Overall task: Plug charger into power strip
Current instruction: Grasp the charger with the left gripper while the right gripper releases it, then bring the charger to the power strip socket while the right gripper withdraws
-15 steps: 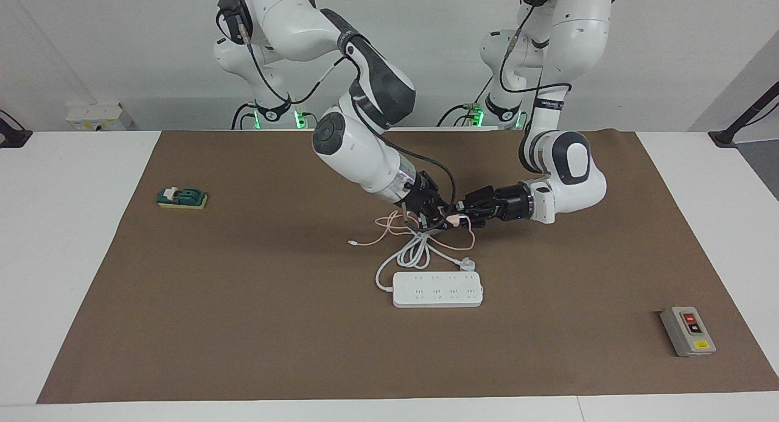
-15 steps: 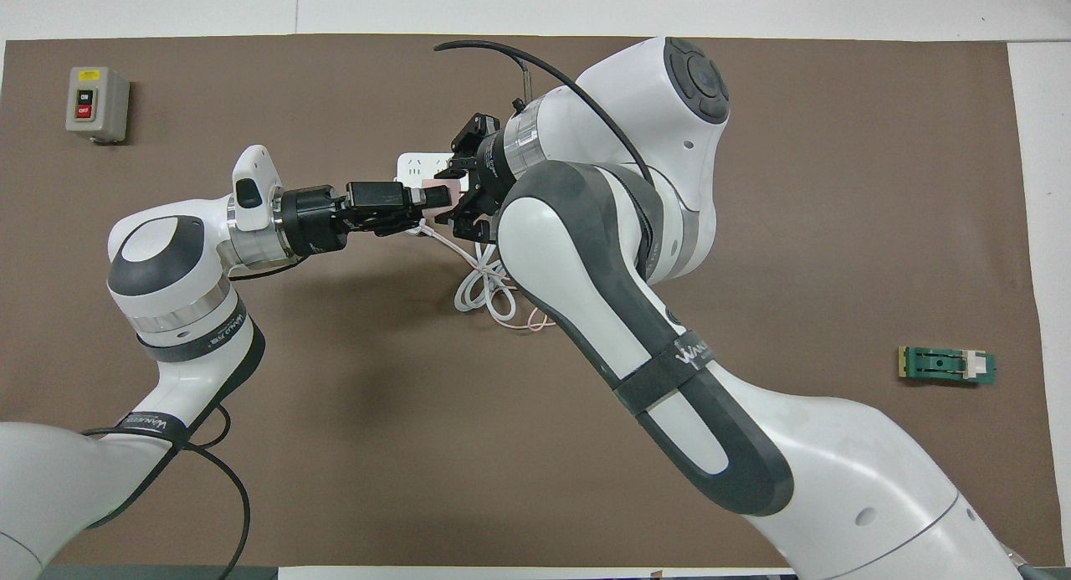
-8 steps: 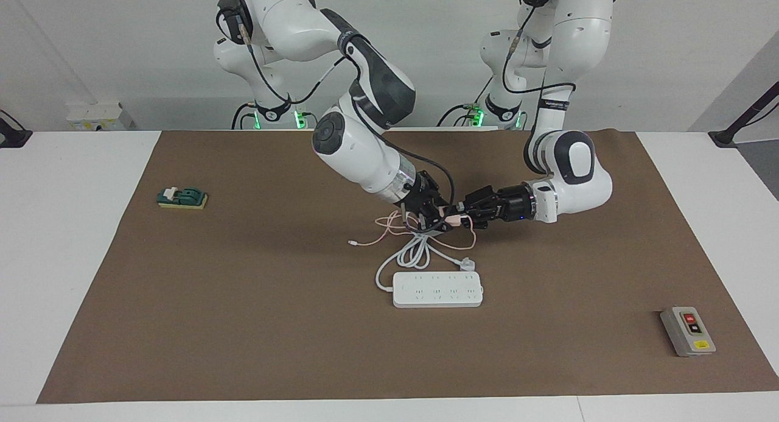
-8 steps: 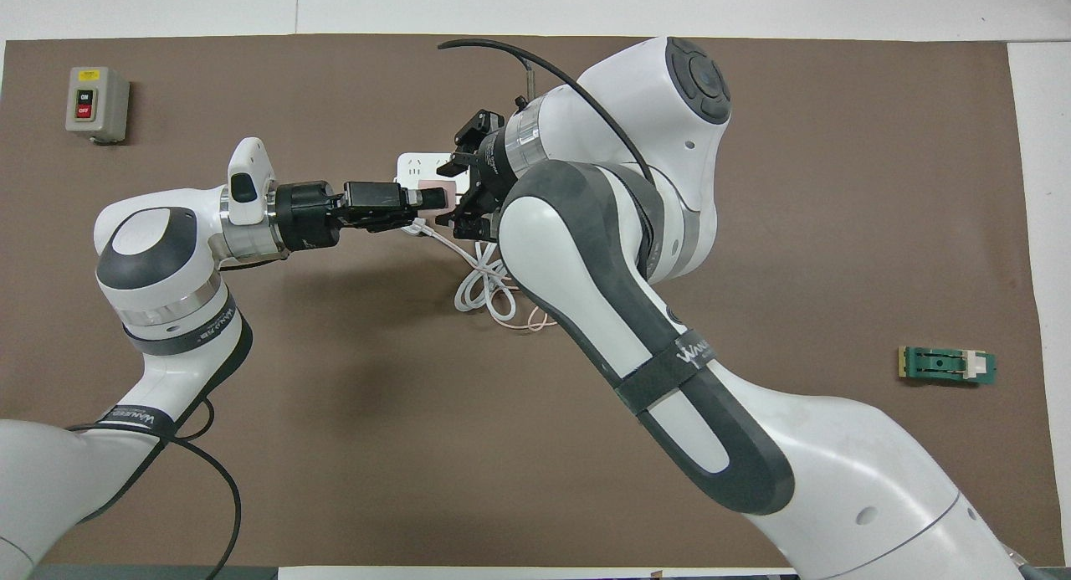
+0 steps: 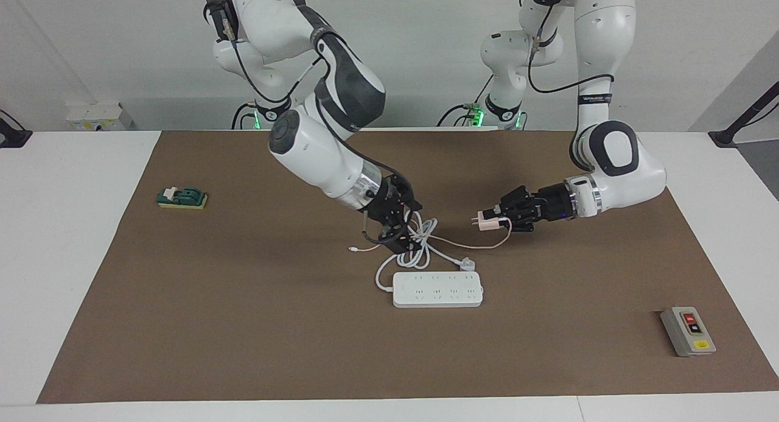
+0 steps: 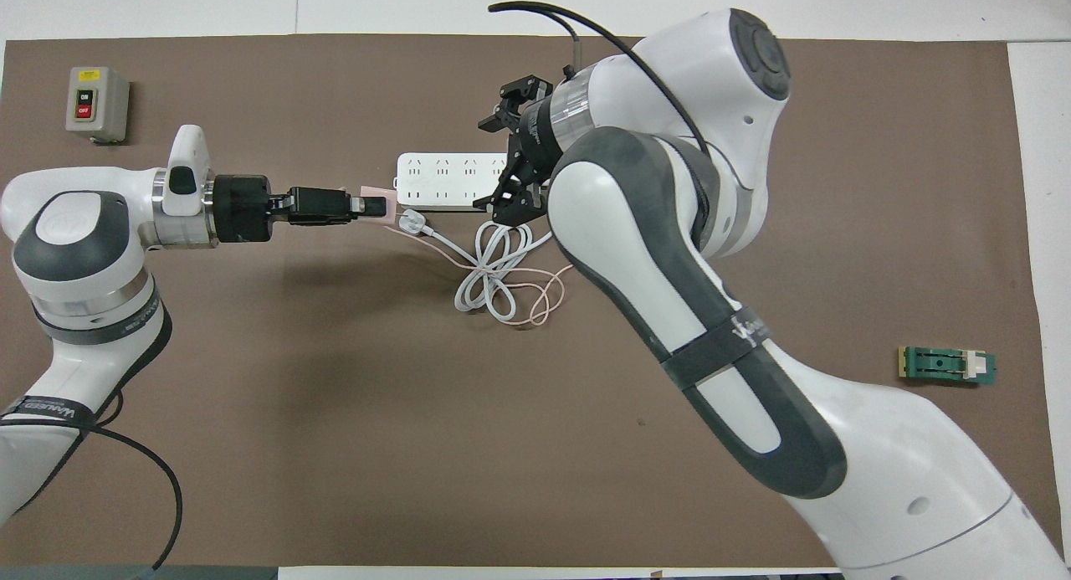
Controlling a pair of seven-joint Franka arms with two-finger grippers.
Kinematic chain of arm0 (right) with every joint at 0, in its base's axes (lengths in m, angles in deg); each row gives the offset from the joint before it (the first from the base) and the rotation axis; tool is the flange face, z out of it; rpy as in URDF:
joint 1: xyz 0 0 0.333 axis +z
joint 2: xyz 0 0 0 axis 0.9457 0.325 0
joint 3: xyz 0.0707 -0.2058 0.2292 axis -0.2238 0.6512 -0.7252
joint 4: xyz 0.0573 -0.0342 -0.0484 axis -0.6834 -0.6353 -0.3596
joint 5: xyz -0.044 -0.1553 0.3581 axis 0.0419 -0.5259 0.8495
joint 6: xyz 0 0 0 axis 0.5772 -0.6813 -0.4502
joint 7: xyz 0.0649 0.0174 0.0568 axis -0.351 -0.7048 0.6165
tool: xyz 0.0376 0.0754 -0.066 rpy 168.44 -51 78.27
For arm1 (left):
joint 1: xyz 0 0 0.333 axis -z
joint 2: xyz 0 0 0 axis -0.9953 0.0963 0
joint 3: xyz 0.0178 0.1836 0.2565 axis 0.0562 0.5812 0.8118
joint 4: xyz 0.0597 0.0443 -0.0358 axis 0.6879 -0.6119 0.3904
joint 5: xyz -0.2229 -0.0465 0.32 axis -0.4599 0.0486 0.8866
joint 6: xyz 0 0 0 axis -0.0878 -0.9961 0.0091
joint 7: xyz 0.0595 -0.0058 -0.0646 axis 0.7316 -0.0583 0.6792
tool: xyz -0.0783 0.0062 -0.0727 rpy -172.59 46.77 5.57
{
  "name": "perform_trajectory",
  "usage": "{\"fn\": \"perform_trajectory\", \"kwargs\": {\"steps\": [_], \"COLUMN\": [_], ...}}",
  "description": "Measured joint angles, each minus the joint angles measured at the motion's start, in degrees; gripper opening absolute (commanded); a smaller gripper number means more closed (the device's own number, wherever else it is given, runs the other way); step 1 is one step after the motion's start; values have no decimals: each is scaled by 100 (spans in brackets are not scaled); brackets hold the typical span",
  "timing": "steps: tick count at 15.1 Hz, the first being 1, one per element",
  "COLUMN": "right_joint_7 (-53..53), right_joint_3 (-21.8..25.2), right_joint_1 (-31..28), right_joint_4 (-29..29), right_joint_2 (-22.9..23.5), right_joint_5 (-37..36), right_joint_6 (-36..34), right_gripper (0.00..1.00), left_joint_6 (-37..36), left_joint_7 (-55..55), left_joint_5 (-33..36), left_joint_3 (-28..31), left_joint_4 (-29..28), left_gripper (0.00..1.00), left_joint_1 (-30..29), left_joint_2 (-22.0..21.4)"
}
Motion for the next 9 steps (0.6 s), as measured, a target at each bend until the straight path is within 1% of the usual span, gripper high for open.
{"fn": "perform_trajectory", "kwargs": {"steps": [3,4,6,9], "right_joint_7": [679,988,1728,2990], "right_joint_3": [8,10,12,10], "right_joint_1": [-556,-744,-1090,-1480], "right_joint_4": [16,18,23,26], "right_joint_2": [-241,-308,-417,-538], "right_joint_5": [-129,-209,-451,-1051], "right_joint_6": [-608,-824,-1266,-1848], "right_gripper": [100,100,100,100], "left_joint_6": [307,412,712,1311], "left_joint_7": [332,374,448,512], "left_joint_5": [1137,1644,2704,3791], "left_joint_3": [-26,-45,-65,-87], "left_joint_4": [122,218,406,564], "left_gripper": [0,0,0,0], "left_joint_1": [38,93,303,756], "left_joint_2": [-87,-87,-82,-33]}}
